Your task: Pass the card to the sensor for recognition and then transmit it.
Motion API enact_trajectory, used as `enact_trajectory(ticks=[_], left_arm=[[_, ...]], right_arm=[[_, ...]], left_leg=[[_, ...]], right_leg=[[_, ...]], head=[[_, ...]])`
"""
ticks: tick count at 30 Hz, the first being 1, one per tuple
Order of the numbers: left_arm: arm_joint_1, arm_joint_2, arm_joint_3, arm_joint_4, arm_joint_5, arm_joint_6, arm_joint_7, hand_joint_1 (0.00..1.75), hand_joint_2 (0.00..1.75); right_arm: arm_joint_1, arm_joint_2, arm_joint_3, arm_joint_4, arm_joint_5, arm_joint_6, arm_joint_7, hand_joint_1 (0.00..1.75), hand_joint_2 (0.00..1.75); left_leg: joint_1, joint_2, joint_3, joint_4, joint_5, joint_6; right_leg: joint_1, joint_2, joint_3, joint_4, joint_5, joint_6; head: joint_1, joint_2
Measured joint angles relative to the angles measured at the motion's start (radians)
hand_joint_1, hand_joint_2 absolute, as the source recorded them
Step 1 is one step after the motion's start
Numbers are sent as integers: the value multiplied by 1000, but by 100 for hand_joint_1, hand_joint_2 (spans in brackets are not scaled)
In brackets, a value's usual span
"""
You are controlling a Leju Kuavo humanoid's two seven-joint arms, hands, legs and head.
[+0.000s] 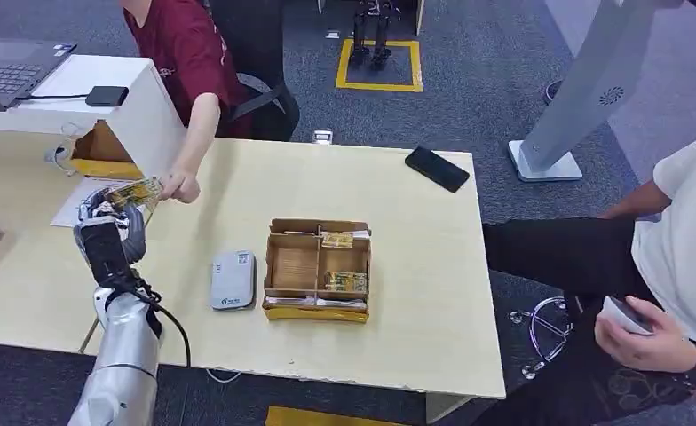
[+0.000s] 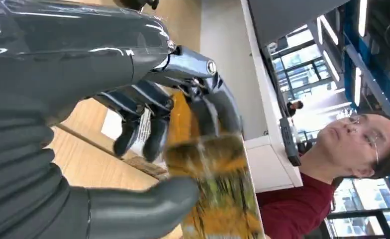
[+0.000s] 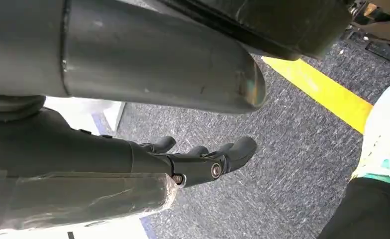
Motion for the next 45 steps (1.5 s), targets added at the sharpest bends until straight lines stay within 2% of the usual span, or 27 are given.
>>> enact_trajectory(ticks=[7,12,15,17,20,23,27,29,33,35,38,40,43,45], left_arm=[[8,-3,-1,-3,20,-96,29,0,175],[16,-11,-2,-13,26,-119,30,0,175],[39,-11,-26,-38,35,-242,33,0,175],[84,-10,-72,-96,35,-334,18,0,175],[180,-10,-169,-232,17,-414,-2,0,175],[268,-9,-285,-364,3,-437,-3,0,175],[343,1,-422,-481,-56,-456,-27,0,175],[379,15,-511,-522,-114,-425,-31,0,175],[435,51,-701,-557,-252,-282,-19,0,175],[451,68,-771,-560,-380,-152,28,0,175],[460,92,-857,-541,-627,37,140,0,175],[463,102,-901,-512,-700,94,185,0,175],[462,112,-940,-479,-743,131,215,0,175],[456,117,-950,-440,-829,173,278,0,175]], right_arm=[[0,0,-21,-1,3,-3,5,0,0],[0,1,-28,-1,4,-3,5,0,0],[0,1,-39,-1,-1,-5,5,0,0],[1,1,-50,-1,-4,-8,4,0,0],[2,1,-70,-1,-6,-10,2,0,0],[2,1,-82,-1,0,-9,8,0,0],[3,1,-103,-1,-3,-16,5,0,0],[3,1,-114,-1,-3,-21,1,0,0],[2,1,-132,-1,3,-24,0,0,0],[2,1,-142,-1,16,-24,9,0,0],[2,2,-151,-1,33,-24,12,0,0],[1,3,-156,-1,37,-22,11,0,0],[2,3,-164,-2,39,-22,11,0,0],[1,3,-167,-2,49,-22,8,0,0]], left_leg=[[0,0,0,0,0,0],[0,0,0,0,0,0],[0,0,0,0,0,0],[0,0,0,0,0,0],[0,0,-1,0,-1,0],[0,0,-2,0,-1,1],[-1,0,-2,0,-1,1],[-1,0,-2,0,-1,1],[-1,0,-2,0,-1,1],[-1,0,-2,0,-1,1],[-1,0,-2,0,-1,1],[-1,0,-2,0,-1,1],[-1,0,-2,0,-1,1],[-1,0,-2,0,-1,1]], right_leg=[[0,0,0,0,0,0],[0,0,0,0,0,0],[0,0,0,0,0,0],[0,0,0,0,0,0],[0,1,0,0,0,0],[0,0,-2,-1,-1,0],[0,0,-2,-1,-1,1],[0,0,-2,-1,-1,1],[0,0,-2,-1,-1,1],[0,0,-2,-1,-1,1],[0,0,-2,-1,-1,1],[0,0,-2,-1,-1,0],[0,0,-2,-1,-1,0],[0,0,-2,-1,-1,0]], head=[[0,0],[0,0],[0,0],[0,0],[0,0],[0,0],[0,0],[0,0],[0,0],[0,0],[0,0],[0,0],[0,0],[0,0]])
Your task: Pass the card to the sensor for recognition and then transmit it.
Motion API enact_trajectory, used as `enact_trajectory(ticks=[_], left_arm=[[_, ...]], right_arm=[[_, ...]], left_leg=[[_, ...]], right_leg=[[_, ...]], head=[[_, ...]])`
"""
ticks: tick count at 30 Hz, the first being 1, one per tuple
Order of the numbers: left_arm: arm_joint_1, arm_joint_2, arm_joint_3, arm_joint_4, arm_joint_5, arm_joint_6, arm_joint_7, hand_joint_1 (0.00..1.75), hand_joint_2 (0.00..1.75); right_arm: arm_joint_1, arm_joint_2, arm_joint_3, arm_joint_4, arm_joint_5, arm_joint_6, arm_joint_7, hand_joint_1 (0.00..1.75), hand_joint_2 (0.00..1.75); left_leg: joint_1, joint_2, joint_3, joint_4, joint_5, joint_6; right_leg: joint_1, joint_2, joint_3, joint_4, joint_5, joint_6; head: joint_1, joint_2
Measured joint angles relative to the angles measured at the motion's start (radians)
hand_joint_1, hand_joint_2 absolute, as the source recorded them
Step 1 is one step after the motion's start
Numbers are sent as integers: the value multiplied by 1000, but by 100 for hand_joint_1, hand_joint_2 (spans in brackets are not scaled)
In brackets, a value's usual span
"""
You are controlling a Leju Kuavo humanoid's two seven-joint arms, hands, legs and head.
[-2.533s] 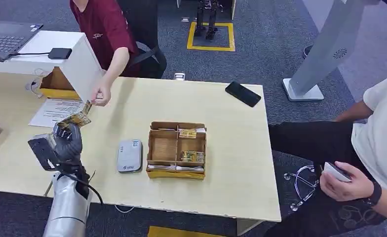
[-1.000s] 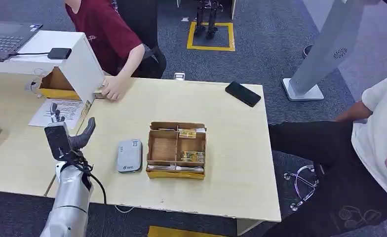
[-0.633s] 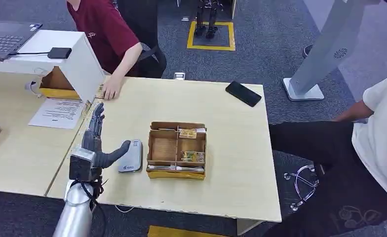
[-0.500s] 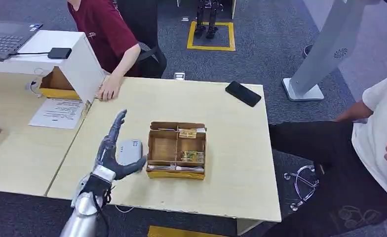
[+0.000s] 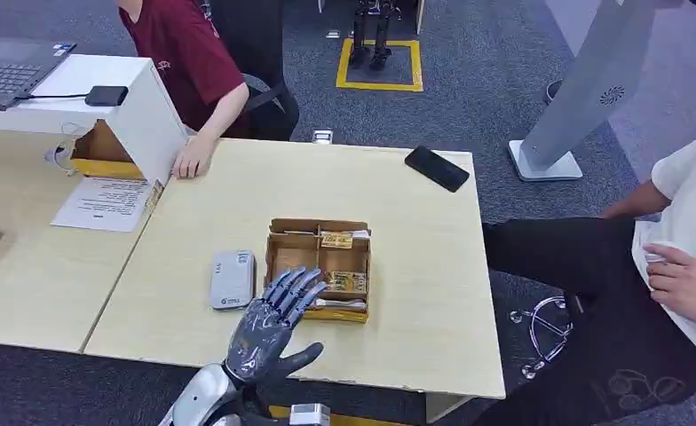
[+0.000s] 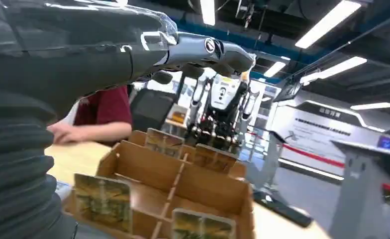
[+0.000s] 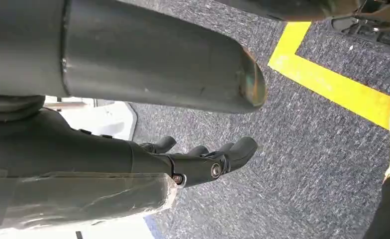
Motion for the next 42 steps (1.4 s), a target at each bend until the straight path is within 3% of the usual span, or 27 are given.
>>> enact_trajectory(ticks=[3,7,11,19,31,42], left_arm=[[-12,2,-10,65,-35,41,40,0,175],[-23,5,-18,118,-47,49,46,0,175],[-33,5,-18,153,-112,49,88,0,175],[-50,-18,45,223,-96,50,71,0,175],[-57,-35,153,234,-26,51,52,0,175],[-62,-41,186,240,10,51,42,0,175]], right_arm=[[0,3,-3,0,5,0,-2,0,0],[0,6,-5,0,9,0,-2,0,0],[0,6,-8,0,29,0,-1,0,0],[-1,11,-28,0,59,0,-2,0,0],[-1,16,-57,0,89,0,-13,0,0],[-1,16,-69,0,95,0,-12,0,0]], left_leg=[[0,0,0,0,0,0],[0,0,0,0,0,0],[0,0,0,0,0,0],[0,0,0,0,0,0],[0,0,0,0,0,0],[0,0,0,0,0,0]], right_leg=[[0,0,0,0,0,0],[0,0,0,0,0,0],[0,0,0,0,0,0],[0,0,0,0,0,0],[0,0,0,0,0,0],[0,0,0,0,0,0]], head=[[0,0],[0,0],[0,0],[0,0],[0,0],[0,0]])
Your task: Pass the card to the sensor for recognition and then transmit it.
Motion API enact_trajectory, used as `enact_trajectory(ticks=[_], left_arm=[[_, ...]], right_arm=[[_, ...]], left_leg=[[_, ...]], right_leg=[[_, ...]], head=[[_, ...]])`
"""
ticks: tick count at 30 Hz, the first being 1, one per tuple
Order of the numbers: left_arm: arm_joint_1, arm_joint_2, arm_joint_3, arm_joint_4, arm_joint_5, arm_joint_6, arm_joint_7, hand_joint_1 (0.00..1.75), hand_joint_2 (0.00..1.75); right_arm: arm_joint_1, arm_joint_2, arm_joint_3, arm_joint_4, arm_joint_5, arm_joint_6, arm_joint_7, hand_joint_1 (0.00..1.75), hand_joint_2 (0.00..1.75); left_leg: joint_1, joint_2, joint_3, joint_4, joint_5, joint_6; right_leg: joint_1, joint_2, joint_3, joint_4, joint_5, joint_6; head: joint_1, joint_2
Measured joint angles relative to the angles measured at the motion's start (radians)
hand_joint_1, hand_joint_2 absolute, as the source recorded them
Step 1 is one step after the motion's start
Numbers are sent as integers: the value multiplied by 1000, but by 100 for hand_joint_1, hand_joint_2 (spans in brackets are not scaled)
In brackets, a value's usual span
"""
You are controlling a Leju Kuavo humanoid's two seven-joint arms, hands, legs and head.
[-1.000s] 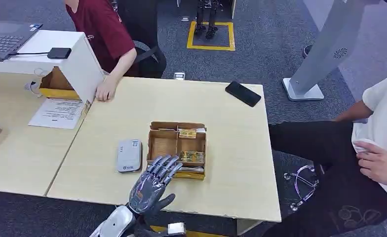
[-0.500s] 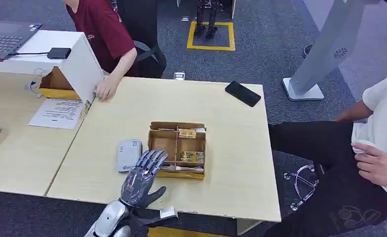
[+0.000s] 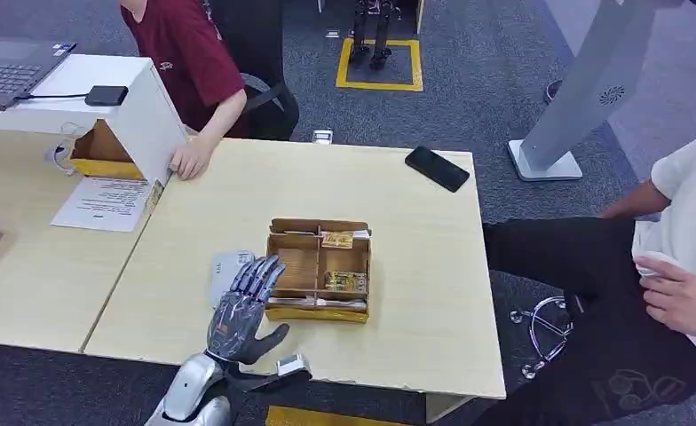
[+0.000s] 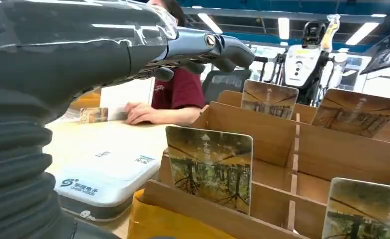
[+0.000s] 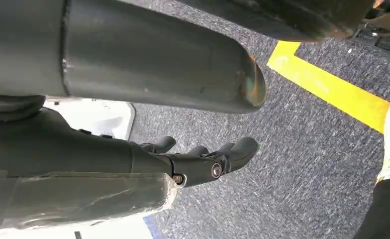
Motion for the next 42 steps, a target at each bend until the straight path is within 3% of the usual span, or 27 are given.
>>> enact_trajectory(ticks=[42], left_arm=[[-29,-27,6,36,92,-4,-3,0,175]], right_arm=[[-3,8,-15,0,39,0,-8,0,0]], left_leg=[[0,0,0,0,0,0]], right_leg=[[0,0,0,0,0,0]], head=[[0,0]])
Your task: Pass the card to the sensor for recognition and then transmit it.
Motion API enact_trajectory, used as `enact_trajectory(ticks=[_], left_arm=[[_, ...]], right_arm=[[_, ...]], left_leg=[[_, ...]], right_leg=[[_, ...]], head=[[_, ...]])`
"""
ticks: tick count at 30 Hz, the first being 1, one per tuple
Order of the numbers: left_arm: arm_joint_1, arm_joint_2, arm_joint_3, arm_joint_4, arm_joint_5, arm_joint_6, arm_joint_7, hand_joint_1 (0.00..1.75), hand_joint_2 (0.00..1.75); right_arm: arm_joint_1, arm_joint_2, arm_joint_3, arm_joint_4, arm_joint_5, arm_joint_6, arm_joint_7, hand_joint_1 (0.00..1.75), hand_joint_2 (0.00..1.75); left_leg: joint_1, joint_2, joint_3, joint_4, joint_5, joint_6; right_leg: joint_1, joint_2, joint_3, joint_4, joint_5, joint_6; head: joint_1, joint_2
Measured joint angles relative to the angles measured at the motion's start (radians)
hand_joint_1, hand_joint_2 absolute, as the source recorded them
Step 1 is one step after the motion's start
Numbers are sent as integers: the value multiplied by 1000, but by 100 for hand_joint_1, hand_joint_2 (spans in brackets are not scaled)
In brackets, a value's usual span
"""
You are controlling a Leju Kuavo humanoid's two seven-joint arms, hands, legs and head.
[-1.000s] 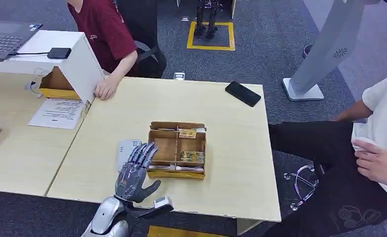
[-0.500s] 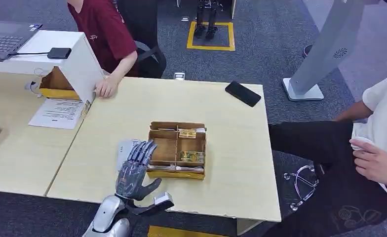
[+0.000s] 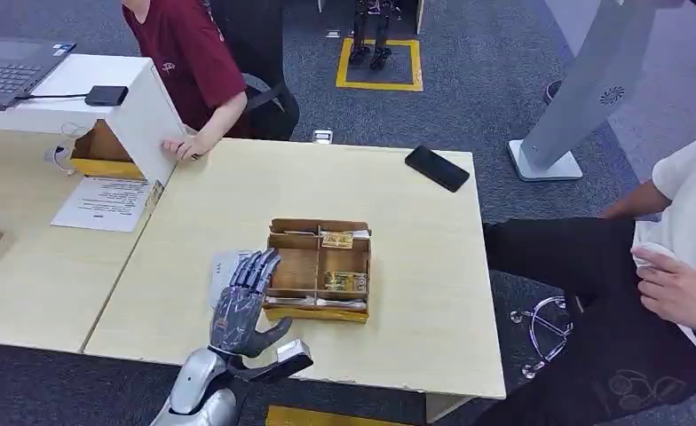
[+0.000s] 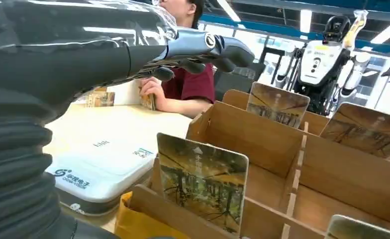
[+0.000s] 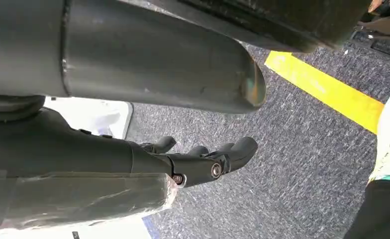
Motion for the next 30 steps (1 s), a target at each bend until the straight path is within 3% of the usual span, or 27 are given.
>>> enact_trajectory(ticks=[8,9,10,11,14,15,17,18,30], left_arm=[[-1,-2,-3,0,24,-28,-18,0,175],[-1,-2,-3,0,25,-28,-19,28,175],[-1,-2,-4,0,26,-29,-19,152,175],[-1,-2,-4,0,27,-31,-19,175,175],[-1,-1,-5,0,49,-63,-21,175,175],[-1,0,-5,0,55,-73,-21,152,175],[-1,0,-5,0,63,-80,-24,155,175],[-1,0,-5,0,65,-80,-24,175,175],[-2,1,-5,0,75,-91,-24,175,175]], right_arm=[[-1,1,-14,0,12,0,-1,0,0],[0,1,-14,0,12,0,-1,0,0],[-1,1,-15,0,12,0,-1,0,0],[-1,1,-15,0,12,0,-1,0,0],[-1,1,-18,0,14,1,-4,0,0],[-1,1,-19,0,15,0,-5,0,0],[-1,1,-21,0,15,0,-5,0,0],[-1,1,-21,0,16,0,-5,0,0],[-1,1,-23,0,30,0,-5,0,0]], left_leg=[[0,0,0,0,0,0],[0,0,0,0,0,0],[0,0,0,0,0,0],[0,0,0,0,0,0],[0,0,0,0,0,0],[0,0,0,0,0,0],[0,0,0,0,0,0],[0,0,0,0,0,0],[0,0,0,0,0,0]], right_leg=[[0,0,0,0,0,0],[0,0,0,0,0,0],[0,0,0,0,0,0],[0,0,0,0,0,0],[0,0,0,0,0,0],[0,0,0,0,0,0],[0,0,0,0,0,0],[0,0,0,0,0,0],[0,0,0,0,0,0]], head=[[0,0],[0,0],[0,0],[0,0],[0,0],[0,0],[0,0],[0,0],[0,0]])
